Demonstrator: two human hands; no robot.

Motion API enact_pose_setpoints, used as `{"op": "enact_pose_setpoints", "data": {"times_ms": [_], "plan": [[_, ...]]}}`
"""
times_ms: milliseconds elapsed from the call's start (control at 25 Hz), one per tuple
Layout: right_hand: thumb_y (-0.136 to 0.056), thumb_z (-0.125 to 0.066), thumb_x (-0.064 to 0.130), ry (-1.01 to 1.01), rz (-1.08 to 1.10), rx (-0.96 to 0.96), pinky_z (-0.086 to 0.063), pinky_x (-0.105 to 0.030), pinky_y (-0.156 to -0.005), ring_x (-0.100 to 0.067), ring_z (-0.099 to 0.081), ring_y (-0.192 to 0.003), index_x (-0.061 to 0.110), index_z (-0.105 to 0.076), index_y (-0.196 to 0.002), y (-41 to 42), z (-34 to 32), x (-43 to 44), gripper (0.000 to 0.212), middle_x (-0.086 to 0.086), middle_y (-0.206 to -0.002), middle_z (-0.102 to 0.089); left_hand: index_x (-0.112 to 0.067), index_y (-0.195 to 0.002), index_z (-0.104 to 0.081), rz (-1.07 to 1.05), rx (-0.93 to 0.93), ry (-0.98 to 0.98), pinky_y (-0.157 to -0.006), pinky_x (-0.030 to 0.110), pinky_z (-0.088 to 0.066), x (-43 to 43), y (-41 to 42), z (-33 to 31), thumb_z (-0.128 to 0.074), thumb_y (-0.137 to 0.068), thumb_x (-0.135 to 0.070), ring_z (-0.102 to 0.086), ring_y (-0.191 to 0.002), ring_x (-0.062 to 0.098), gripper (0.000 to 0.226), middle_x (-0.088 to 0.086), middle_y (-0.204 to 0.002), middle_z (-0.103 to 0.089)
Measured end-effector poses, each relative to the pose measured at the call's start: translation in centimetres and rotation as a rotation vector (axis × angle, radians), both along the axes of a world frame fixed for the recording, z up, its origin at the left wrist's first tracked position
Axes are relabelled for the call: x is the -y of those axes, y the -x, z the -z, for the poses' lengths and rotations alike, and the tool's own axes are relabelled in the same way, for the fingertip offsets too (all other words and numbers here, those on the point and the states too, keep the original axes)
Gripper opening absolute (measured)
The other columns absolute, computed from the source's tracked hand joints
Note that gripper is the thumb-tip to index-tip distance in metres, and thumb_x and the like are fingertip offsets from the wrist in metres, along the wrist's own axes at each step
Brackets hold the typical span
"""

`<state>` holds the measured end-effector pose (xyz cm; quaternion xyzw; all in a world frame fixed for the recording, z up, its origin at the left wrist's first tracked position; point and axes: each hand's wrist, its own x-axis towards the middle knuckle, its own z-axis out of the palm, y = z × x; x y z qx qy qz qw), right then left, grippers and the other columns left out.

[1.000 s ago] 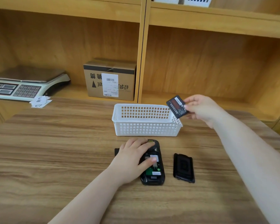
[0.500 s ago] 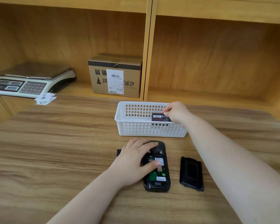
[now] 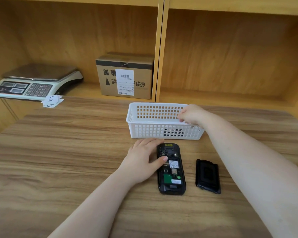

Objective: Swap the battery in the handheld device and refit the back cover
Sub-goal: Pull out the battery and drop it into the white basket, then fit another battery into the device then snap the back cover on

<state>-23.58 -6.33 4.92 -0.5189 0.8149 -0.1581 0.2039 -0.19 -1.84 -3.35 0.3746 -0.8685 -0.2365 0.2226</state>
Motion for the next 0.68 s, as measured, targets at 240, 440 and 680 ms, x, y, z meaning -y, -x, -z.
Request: {"op": "enact_pose_setpoints", "data": {"times_ms": [240,440,680], "plan": [[-0.092,-0.058,0.017,0.5,-0.017,0.115,-0.044,-0.02,-0.074,-0.01,-0.06,-0.096,0.019,-0.069,-0.109,-0.4,-2.3,-6.7,0.02,0.006,-0.104,-0.067,-0.036,-0.138,-0.045,-0.01,-0.052,-0.04,-0.112,0.04,-0.032,0.3,-0.6,0.0,-0.061,-0.084,-0.047,-0.035,-0.133,0.011,0.057,-0.015,-0.141,-0.049],[-0.089,-0.062,0.011,0.628,-0.021,0.322,-0.044,-0.017,-0.084,0.002,-0.06,-0.103,0.027,-0.064,-0.114,-1.7,-0.1,-14.3,0.03,0.016,-0.109,-0.067,-0.037,-0.138,-0.044,0.009,-0.076,-0.058,-0.112,0.036,-0.032,-0.1,-1.2,-0.4,-0.067,-0.081,-0.044,-0.036,-0.134,0.008,0.062,-0.015,-0.141,-0.049],[-0.084,-0.072,0.02,0.415,-0.133,0.278,-0.038,-0.019,-0.099,0.009,-0.051,-0.113,0.042,-0.062,-0.11,-2.7,6.2,-17.8,0.036,0.025,-0.114,-0.063,-0.039,-0.111,-0.031,-0.052,-0.027,-0.167,-0.1,0.032,-0.039,-0.2,-3.7,-1.8,-0.089,-0.052,-0.047,-0.045,-0.123,0.006,0.084,-0.014,-0.126,-0.053]]}}
